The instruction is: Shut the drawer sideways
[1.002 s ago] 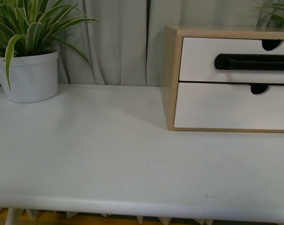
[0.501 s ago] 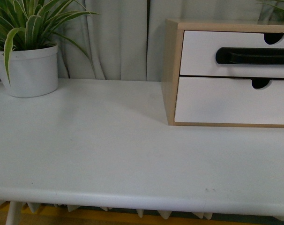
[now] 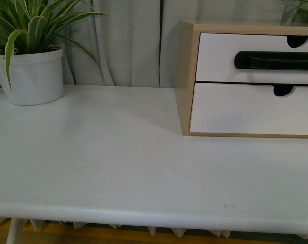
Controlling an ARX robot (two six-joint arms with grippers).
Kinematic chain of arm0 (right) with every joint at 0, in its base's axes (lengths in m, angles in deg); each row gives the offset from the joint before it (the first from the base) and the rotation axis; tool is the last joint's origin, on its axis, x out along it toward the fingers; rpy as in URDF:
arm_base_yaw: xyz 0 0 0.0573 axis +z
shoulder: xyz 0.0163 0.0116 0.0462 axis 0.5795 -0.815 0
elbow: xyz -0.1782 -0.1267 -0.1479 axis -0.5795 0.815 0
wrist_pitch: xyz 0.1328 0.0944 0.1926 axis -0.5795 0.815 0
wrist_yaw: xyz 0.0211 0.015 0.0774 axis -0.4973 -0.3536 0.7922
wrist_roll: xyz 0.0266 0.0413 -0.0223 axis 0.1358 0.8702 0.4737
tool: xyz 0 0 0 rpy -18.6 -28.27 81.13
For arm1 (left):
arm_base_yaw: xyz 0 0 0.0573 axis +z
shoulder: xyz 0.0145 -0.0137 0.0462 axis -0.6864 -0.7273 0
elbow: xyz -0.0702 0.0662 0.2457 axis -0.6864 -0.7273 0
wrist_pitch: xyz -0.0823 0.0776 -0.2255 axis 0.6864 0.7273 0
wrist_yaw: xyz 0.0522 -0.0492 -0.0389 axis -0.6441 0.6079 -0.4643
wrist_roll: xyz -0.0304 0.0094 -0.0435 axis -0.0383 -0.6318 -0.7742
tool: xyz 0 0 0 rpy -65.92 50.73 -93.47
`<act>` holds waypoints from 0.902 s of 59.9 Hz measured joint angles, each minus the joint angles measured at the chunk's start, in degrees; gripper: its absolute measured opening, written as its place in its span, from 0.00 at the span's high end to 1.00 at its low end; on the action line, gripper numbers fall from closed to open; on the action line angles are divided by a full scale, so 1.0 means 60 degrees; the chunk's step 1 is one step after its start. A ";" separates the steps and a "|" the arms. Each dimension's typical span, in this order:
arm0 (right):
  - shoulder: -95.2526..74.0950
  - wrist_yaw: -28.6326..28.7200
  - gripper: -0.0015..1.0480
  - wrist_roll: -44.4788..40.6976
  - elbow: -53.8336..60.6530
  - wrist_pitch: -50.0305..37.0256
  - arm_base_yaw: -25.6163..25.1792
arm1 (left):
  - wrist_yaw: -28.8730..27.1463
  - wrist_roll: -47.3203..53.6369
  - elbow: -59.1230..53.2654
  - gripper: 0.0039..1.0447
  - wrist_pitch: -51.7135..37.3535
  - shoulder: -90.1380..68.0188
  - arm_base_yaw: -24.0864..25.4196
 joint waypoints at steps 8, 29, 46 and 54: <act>0.0004 0.0000 0.99 0.0000 0.0000 0.0000 0.0000 | 0.0011 -0.0029 0.0000 0.94 0.0004 0.0007 0.0000; 0.0004 0.0004 0.46 0.0000 0.0000 0.0000 0.0000 | 0.0007 -0.0022 0.0000 0.34 0.0004 0.0011 0.0000; 0.0004 0.0000 0.08 0.0022 0.0000 0.0000 0.0000 | 0.0011 -0.0022 0.0000 0.06 0.0004 0.0011 0.0000; 0.0004 0.0000 0.09 0.0022 0.0000 0.0000 0.0000 | 0.0011 -0.0022 0.0000 0.06 0.0004 0.0011 0.0000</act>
